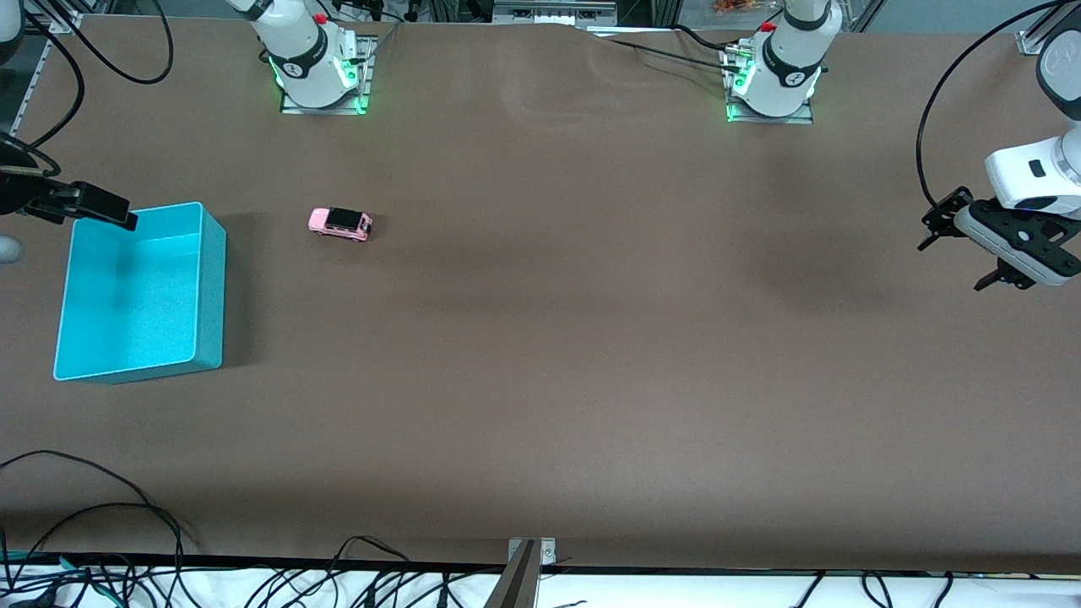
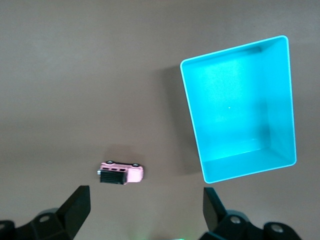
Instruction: Wind and store pink jeep toy
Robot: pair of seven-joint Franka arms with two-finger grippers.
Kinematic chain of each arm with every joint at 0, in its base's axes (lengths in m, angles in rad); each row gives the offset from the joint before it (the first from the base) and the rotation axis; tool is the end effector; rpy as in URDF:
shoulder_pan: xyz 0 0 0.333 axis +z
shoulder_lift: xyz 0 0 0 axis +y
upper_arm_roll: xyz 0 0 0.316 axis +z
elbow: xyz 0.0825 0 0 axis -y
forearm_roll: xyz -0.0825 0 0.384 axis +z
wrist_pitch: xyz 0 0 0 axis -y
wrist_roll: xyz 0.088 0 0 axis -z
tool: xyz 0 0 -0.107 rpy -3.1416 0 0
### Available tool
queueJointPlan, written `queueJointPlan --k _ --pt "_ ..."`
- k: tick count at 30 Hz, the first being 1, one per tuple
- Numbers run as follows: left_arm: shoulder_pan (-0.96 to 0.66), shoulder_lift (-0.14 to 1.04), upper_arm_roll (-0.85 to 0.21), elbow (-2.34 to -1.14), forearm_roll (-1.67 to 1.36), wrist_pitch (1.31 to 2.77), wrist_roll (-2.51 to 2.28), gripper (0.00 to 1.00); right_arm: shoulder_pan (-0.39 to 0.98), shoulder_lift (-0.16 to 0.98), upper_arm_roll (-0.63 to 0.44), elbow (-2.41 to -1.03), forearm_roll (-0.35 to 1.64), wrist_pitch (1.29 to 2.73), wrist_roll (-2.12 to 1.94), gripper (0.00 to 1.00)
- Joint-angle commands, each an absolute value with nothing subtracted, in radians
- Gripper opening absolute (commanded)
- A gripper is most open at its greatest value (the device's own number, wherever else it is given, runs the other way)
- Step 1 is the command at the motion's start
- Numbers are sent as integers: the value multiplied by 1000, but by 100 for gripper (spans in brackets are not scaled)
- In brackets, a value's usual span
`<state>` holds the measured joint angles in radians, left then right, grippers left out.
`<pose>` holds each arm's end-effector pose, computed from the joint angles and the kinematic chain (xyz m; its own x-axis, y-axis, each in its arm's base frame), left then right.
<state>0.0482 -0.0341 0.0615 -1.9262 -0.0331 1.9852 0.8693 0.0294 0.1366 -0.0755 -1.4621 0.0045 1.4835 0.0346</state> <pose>0.5565 0.0596 0.5103 0.7292 -0.6790 0.0854 -0.6775 -0.7339 -0.0492 0.5855 -0.0234 0.5904 0.9902 -0.0804 -0.1143 -0.0798 -0.9968 0.0097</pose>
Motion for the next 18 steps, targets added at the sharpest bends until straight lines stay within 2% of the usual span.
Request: queueJointPlan --k 1,18 --pt "54 -48 23 -1868 43 1888 735 93 29 126 -68 -1468 5 1479 38 100" --pt "57 -60 -17 -1750 43 1706 548 93 46 126 -46 -1480 0 1486 41 100"
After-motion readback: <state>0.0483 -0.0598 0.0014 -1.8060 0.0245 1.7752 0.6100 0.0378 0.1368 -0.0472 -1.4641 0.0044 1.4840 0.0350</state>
